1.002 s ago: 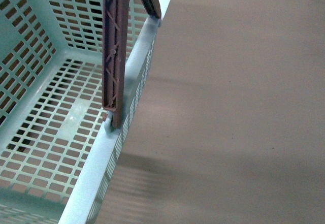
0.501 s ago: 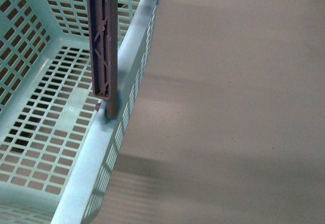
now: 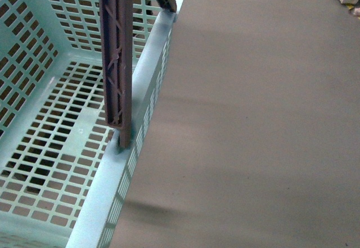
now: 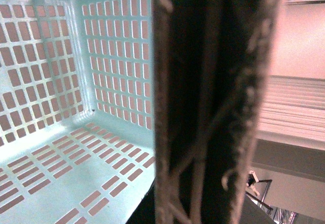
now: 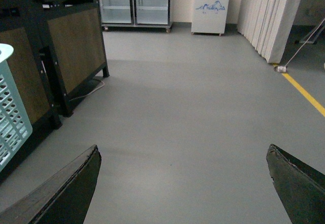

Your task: Pick mango and avocado into basket

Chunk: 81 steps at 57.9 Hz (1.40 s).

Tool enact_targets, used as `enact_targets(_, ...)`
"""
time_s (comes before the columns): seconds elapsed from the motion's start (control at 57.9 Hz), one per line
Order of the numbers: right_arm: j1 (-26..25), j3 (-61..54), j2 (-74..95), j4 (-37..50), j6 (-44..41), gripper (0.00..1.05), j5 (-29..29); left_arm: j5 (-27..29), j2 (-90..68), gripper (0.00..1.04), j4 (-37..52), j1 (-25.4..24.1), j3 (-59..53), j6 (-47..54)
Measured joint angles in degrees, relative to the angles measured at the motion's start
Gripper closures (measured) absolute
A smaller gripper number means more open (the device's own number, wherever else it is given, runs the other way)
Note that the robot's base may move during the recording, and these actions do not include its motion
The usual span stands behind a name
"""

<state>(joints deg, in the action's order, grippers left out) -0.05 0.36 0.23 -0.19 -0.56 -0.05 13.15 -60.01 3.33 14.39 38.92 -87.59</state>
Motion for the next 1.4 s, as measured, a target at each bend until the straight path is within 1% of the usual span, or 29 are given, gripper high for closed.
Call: enact_targets(1.4, 0.0, 0.0, 0.0, 0.0, 0.0, 0.08, 0.0, 0.0, 0.0, 0.99, 0.0, 0.0, 0.0, -0.1)
